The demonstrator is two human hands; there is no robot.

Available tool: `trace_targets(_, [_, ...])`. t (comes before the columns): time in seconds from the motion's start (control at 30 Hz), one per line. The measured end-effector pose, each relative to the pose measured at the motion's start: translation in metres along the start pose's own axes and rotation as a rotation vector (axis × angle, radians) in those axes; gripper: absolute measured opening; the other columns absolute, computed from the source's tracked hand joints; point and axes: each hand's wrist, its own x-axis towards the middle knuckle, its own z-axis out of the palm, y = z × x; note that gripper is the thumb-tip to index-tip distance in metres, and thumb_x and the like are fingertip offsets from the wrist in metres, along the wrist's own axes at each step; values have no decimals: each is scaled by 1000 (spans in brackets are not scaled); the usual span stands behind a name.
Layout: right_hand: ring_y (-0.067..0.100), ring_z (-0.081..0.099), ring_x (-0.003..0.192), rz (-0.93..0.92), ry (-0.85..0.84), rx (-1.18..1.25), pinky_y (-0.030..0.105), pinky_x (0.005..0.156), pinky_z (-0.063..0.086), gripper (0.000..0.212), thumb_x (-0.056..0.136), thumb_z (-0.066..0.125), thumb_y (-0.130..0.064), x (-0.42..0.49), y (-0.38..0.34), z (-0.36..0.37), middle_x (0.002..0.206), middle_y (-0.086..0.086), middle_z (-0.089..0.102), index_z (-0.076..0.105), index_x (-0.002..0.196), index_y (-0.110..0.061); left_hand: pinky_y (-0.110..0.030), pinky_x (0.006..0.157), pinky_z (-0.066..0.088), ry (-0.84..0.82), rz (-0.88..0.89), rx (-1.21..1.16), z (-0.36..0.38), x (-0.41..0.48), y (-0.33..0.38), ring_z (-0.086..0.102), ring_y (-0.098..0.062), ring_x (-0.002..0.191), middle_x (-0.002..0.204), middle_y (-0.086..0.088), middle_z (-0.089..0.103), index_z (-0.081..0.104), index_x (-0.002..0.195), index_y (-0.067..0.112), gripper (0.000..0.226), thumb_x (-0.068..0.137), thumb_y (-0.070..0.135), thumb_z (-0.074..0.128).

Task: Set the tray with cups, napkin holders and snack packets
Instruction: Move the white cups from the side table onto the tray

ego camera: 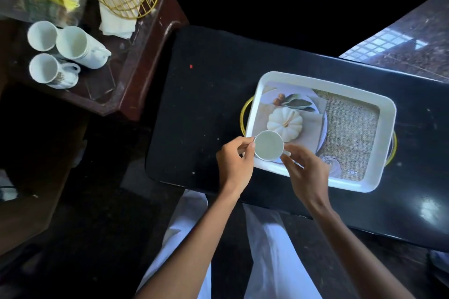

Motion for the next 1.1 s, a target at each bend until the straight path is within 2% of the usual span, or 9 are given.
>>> trace_targets(0.27, [8,70,95,17,-79,-29,10,85,49,22,90,70,-7,9,10,5,102,-7,75,74,111,-11,-40,84,64,37,-26,69,4,2,-11,75,-15,92,96,-2,79,77,100,10,14,94,6,65])
trace_targets(0.4, [9,69,93,13,-86,-40,0,80,45,21,89,70,-7,12,14,7,102,-4,75,73,110,-9,-40,84,64,35,-9,93,3,3,-13,75,-14,93,97,0,79,77,102,11,15,94,6,65])
trace_targets(0.47, [9,69,92,17,-89,-40,0,79,44,20,89,71,-8,12,15,8,99,-5,75,73,109,-10,-38,84,64,31,-2,105,3,4,-15,75,-13,94,98,1,78,77,102,12,15,95,6,65])
trace_targets(0.63, [6,69,89,17,-77,-39,0,78,45,20,88,72,-7,10,20,10,94,-9,73,73,109,-11,-28,82,62,13,33,129,2,7,-19,73,-9,92,99,0,78,77,101,11,14,94,6,67])
trace_targets(0.8, [1,69,90,26,-72,-41,3,80,48,21,90,71,-8,10,23,10,98,-7,74,72,111,-12,-1,71,50,-36,62,171,3,11,-22,64,13,80,93,11,73,77,101,12,12,93,8,69])
trace_targets(0.9, [-8,66,88,43,-65,-51,2,77,48,22,89,71,-7,9,24,11,96,-7,73,71,110,-11,-2,70,50,-51,57,170,2,13,-24,63,15,78,90,13,71,77,101,12,11,93,8,70])
trace_targets(1.03, [5,68,89,63,-70,-83,0,75,46,27,86,74,-4,9,22,12,98,-7,71,70,111,-10,-1,69,50,-95,29,141,-2,14,-23,65,13,80,94,11,74,76,102,14,12,94,11,68])
trace_targets(1.1, [9,67,96,80,-75,-86,4,80,48,32,84,70,3,8,20,12,104,-5,72,69,114,-10,0,70,49,-93,11,99,-7,15,-21,65,16,80,98,9,76,76,105,14,13,96,14,66])
